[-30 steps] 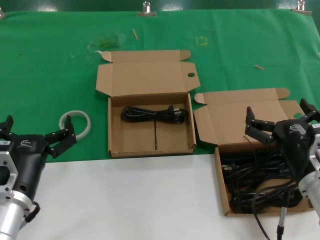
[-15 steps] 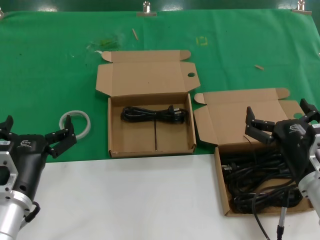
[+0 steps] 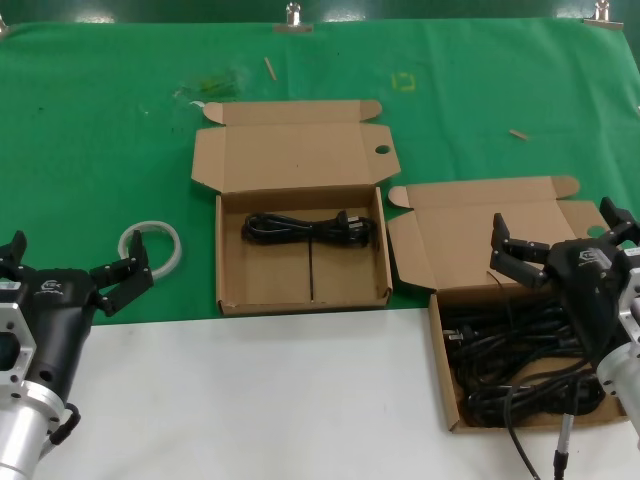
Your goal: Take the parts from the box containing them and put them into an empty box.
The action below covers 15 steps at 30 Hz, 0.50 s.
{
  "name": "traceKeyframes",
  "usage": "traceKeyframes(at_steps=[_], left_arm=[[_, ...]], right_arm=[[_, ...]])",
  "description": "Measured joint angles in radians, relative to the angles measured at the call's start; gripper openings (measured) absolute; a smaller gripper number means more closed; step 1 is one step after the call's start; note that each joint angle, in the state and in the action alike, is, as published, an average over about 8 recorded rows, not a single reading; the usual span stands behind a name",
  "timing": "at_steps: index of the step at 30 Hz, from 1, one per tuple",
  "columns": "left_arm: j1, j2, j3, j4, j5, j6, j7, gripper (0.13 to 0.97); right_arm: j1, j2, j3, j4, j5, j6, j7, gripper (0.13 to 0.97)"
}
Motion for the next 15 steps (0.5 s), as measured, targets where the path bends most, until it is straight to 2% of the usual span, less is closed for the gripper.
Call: traceKeyframes(at_steps=[15], left_arm=[[0.0,0.0,0.0,0.0,0.0,0.0,0.0,0.966]], right_arm=[[0.0,0.0,0.0,0.0,0.0,0.0,0.0,0.966]])
